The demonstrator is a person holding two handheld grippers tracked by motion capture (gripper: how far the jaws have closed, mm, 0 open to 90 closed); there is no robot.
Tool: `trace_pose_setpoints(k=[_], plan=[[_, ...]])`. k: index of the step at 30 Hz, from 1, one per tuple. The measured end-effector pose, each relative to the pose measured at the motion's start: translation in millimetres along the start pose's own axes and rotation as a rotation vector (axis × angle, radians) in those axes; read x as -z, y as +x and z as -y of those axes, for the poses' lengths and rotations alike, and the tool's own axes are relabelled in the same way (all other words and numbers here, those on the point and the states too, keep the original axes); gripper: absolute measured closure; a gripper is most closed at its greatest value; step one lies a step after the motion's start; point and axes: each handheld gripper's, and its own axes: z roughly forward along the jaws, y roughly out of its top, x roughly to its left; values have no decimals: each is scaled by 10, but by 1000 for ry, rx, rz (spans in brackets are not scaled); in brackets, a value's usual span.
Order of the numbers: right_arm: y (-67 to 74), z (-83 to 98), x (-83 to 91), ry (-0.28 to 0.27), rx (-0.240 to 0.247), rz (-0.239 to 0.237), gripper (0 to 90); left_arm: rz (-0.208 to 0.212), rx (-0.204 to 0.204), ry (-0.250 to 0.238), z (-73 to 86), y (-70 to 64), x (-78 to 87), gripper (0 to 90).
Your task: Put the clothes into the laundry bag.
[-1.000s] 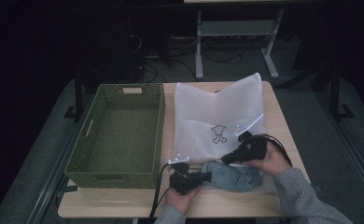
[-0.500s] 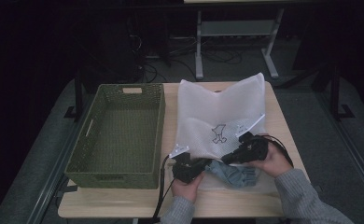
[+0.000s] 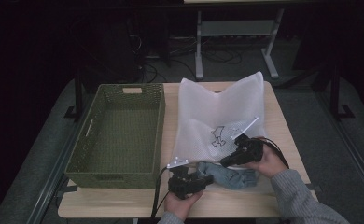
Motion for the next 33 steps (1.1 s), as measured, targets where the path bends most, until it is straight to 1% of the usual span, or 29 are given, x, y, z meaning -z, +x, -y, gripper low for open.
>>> trace_pose_setpoints(k=[1, 2, 3, 4, 6, 7, 9, 11, 12, 13, 14, 15, 16, 17, 18, 19, 20, 21, 22, 23, 24, 25, 28, 29, 31, 32, 33], plan=[[2, -5, 0, -1, 3, -1, 877, -9, 9, 10, -9, -1, -66, 413], [10, -10, 0, -1, 5, -4, 877, -5, 26, 11, -17, 6, -104, 426], [15, -10, -2, -3, 8, -5, 877, 8, 52, 3, -27, 16, -150, 448], [20, -9, 0, -5, 8, -9, 876, 22, 63, 5, -46, 29, -202, 477], [18, 1, 5, -9, 6, -18, 876, 19, 60, 1, -70, 14, -250, 527], [10, 5, 7, -7, 6, -15, 876, 24, 47, -6, -80, 4, -276, 567], [4, 15, 19, -13, -2, -19, 878, 25, 43, -27, -85, -13, -311, 649], [14, 21, 32, -16, 5, -20, 879, 34, 43, -53, -106, -31, -315, 688], [30, 23, 46, -20, 14, -18, 880, 34, 43, -53, -106, -31, -315, 697], [49, 24, 63, -21, 18, -15, 881, 43, 28, -100, -140, -69, -270, 705], [67, 23, 85, -26, 28, -12, 881, 51, 29, -131, -168, -89, -238, 709], [86, 21, 115, -33, 33, -10, 882, 55, 28, -148, -192, -99, -207, 713], [103, 16, 142, -42, 36, -8, 882, 54, 32, -190, -229, -120, -155, 716], [129, 4, 196, -62, 45, -11, 883, 50, 41, -229, -250, -136, -118, 717], [154, -10, 241, -81, 51, -11, 884, 53, 57, -258, -263, -145, -93, 718], [169, -22, 273, -93, 59, -13, 884, 57, 76, -298, -277, -150, -65, 718], [187, -32, 304, -108, 61, -17, 884, 50, 78, -325, -286, -150, -53, 718], [196, -40, 322, -113, 65, -16, 884, 29, 66, -330, -287, -145, -58, 717], [196, -40, 322, -113, 65, -16, 884, 29, 66, -330, -287, -145, -58, 717], [190, -40, 322, -110, 67, -9, 884, 3, 73, -312, -270, -100, -98, 717], [160, -19, 274, -79, 55, 12, 883, -5, 71, -300, -251, -67, -118, 715], [133, 2, 237, -69, 51, 16, 883, -8, 77, -291, -231, -44, -131, 713], [60, 56, 130, -51, 23, 2, 881, -16, 78, -245, -151, 51, -156, 698], [41, 66, 93, -40, 16, 1, 881, -10, 78, -233, -127, 68, -152, 693], [20, 59, 40, -17, 20, 6, 881, -2, 65, -209, -95, 70, -148, 673], [20, 48, 25, -13, 19, 6, 881, -7, 47, -194, -84, 70, -137, 645], [19, 37, 19, -12, 21, 7, 880, -16, 42, -174, -73, 65, -123, 602]])
